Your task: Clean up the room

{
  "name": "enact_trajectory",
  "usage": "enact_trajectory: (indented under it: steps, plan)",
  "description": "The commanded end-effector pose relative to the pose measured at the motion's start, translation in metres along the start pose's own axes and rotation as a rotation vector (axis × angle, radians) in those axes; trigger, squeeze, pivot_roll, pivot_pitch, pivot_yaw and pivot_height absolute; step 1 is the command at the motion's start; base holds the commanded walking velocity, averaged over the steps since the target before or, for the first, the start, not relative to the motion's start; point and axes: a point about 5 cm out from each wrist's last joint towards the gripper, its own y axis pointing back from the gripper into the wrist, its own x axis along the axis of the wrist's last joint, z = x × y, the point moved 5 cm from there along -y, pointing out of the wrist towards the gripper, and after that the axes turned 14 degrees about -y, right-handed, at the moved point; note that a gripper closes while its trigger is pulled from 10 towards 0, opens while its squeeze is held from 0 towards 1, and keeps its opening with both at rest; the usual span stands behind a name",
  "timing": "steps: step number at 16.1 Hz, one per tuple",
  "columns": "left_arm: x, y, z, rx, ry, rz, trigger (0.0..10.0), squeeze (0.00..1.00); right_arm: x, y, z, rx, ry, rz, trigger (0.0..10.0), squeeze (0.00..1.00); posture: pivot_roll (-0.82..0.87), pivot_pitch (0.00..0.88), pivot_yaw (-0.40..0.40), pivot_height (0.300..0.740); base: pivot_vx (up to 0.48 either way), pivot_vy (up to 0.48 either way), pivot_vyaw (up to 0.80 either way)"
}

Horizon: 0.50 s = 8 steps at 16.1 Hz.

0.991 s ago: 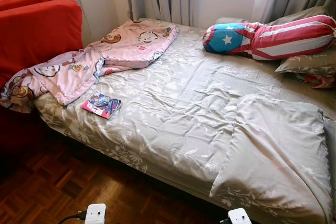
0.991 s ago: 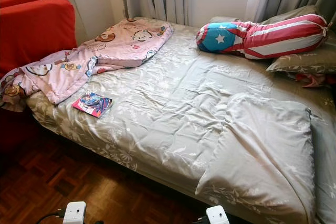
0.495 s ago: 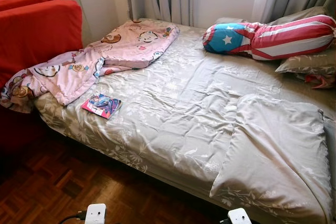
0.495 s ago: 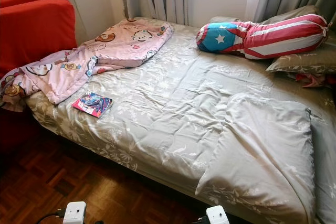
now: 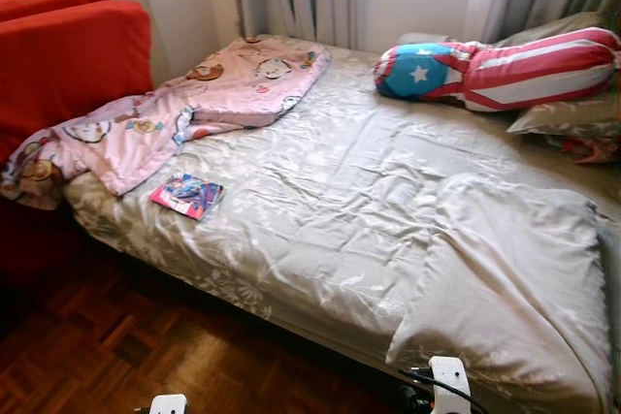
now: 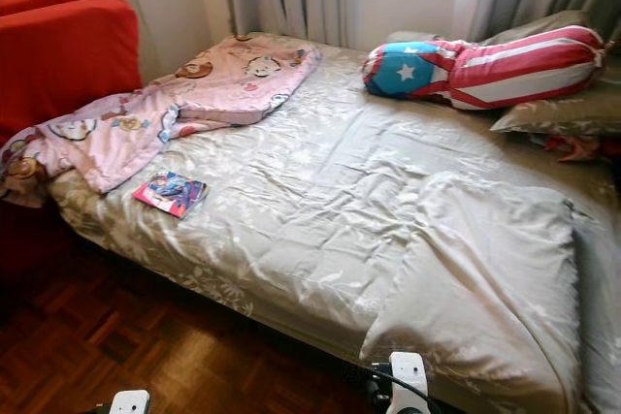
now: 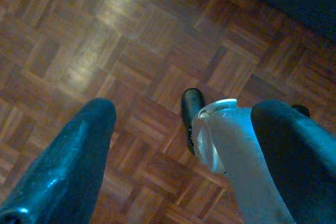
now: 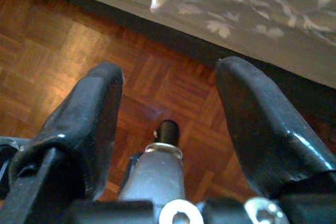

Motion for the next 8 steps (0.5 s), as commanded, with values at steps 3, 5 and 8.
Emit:
enact_trajectory:
  steps: [3,5,8]
  plan:
    - [-0.0021,-0.0003,0.0041,-0.006,-0.019,-0.017,10.0,0.0,-0.0006,0.0005,0.0033,-0.021,-0.036,0.004,10.0,0.0,0.01,0.0,-0.003,0.74,0.0,0.0,0.0]
    - [-0.0015,-0.0005,0.0048,-0.006,-0.018,-0.016,10.0,0.0,-0.0004,0.0005,0.0039,-0.02,-0.039,0.003,10.0,0.0,0.01,0.0,-0.005,0.74,0.0,0.0,-0.75]
    - [-0.0014,-0.0002,0.0027,-0.006,-0.007,-0.011,10.0,0.0,-0.0013,0.0006,0.005,-0.022,-0.02,-0.008,10.0,0.0,0.01,0.0,-0.006,0.74,0.0,0.0,-0.79]
